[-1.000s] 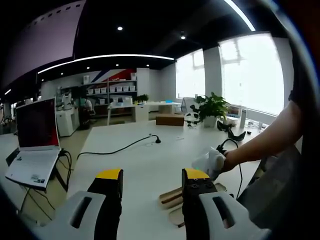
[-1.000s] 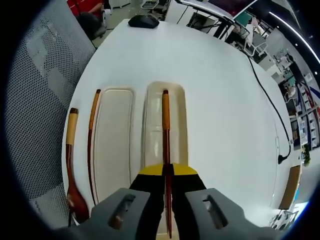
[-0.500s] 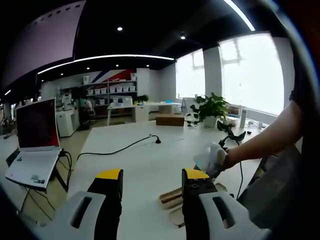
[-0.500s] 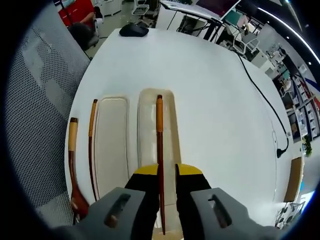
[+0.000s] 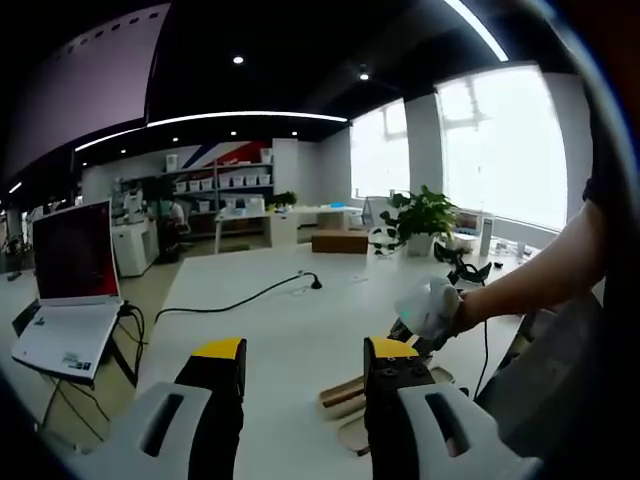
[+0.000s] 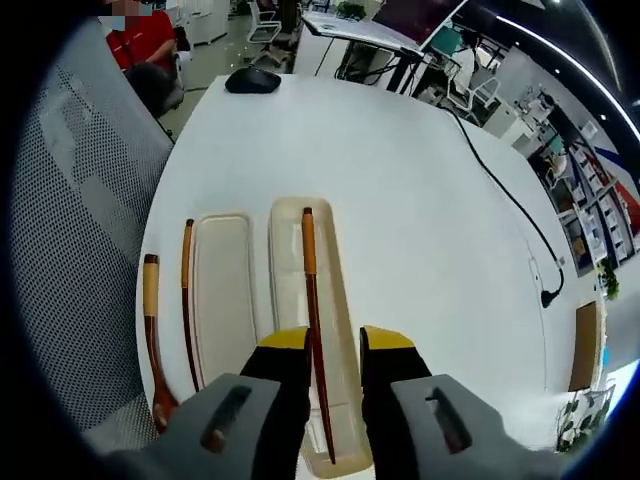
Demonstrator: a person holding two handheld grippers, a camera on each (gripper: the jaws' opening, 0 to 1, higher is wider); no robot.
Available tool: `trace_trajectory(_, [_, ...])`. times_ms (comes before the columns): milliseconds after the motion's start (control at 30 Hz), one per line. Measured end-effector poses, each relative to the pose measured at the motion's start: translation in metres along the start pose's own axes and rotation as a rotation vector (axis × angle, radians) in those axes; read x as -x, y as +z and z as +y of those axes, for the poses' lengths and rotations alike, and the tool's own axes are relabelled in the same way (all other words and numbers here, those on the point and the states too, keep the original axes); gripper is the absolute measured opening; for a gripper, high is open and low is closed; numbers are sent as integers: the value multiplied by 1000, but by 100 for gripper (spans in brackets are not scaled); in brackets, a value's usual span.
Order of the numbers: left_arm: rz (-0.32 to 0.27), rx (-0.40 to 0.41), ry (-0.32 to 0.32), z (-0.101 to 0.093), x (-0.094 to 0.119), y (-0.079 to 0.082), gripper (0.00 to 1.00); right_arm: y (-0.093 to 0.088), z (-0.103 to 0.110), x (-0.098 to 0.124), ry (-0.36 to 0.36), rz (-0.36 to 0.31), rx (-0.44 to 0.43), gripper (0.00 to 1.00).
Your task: Arrange the utensils inside the cutlery case until each visible utensil rests in its matching compartment.
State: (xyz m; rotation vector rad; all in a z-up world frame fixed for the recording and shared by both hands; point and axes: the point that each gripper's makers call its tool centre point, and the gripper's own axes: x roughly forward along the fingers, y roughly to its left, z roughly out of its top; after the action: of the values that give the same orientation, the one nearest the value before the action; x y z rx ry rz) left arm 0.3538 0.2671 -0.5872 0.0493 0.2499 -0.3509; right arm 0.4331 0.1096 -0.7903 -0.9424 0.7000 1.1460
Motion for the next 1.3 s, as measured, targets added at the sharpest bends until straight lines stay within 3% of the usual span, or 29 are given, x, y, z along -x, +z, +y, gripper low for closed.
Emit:
trace_trajectory(833, [-23,-35,12,0,3,6,48,5,-2,23,-51,-40,-70,23])
trace_trajectory(1300, [-22,-37,8,-1,2,6,48,-8,7,29,-34,-20,-78,23])
